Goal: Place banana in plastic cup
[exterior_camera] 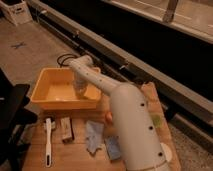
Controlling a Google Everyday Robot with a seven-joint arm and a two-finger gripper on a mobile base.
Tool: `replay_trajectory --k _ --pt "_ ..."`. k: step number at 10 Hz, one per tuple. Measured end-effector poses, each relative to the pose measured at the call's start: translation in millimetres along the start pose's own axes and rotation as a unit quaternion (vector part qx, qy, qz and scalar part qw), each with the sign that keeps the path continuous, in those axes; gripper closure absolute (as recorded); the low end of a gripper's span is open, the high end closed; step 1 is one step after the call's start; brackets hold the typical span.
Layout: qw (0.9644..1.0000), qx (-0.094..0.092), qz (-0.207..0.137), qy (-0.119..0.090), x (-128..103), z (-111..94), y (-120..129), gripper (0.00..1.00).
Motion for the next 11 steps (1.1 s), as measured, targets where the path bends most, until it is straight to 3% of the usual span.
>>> replay_trajectory --k 3,6,8,11 --pt "0.9982 0.012 -0.012 0.058 9 -47 -21 1.0" --pt "0.995 0.016 -0.004 0.099 25 -73 -17 1.0" --pt "0.9927 0.012 0.017 0.119 33 -101 5 1.0" --pt "0.9884 0.006 0.06 0.139 33 -142 67 1.0"
